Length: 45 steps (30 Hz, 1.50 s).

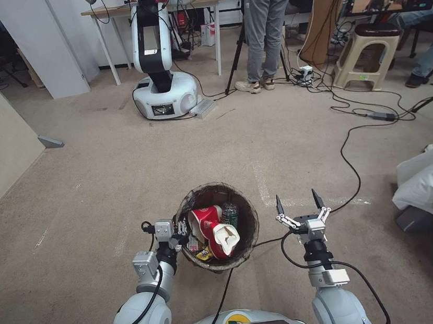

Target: Pick up the trash bin, then pick up the garbage from the floor and place it into the trash bin.

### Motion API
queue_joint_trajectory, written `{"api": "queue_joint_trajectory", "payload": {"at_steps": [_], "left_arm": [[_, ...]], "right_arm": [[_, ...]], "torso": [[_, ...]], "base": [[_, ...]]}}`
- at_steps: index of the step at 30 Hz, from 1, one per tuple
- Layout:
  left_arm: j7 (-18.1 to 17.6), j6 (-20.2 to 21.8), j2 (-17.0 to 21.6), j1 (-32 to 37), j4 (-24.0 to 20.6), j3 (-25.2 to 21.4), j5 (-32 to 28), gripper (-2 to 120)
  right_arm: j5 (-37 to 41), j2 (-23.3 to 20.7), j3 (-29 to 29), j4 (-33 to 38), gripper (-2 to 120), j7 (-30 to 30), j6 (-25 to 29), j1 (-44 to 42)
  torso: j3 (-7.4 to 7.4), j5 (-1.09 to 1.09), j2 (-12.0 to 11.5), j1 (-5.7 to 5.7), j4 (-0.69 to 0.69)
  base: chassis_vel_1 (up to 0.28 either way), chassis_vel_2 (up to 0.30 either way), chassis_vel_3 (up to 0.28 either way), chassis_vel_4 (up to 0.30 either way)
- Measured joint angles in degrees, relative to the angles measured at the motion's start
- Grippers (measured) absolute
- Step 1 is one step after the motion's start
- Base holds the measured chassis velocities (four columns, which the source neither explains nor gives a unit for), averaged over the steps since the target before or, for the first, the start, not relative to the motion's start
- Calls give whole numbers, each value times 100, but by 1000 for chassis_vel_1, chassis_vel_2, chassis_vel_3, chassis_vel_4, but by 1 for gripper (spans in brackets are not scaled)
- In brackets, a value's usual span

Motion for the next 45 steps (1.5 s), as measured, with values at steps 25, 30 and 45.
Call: {"api": "queue_joint_trajectory", "payload": {"at_steps": [25,30,45], "left_arm": [[-833,242,-67,-406,-54,-501,-677,6],[-1237,378,-80,-481,152,-573,-863,6],[-1726,970,-104,-508,851,-803,-1529,6]], "right_arm": [[-13,9,0,-30,100,0,20,-13],[-21,17,0,-52,100,0,28,-11],[-65,58,-22,-119,100,-11,69,16]], "torso": [[0,0,0,0,0],[0,0,0,0,0],[0,3,0,0,2]], "base": [[0,0,0,0],[0,0,0,0],[0,0,0,0]]}}
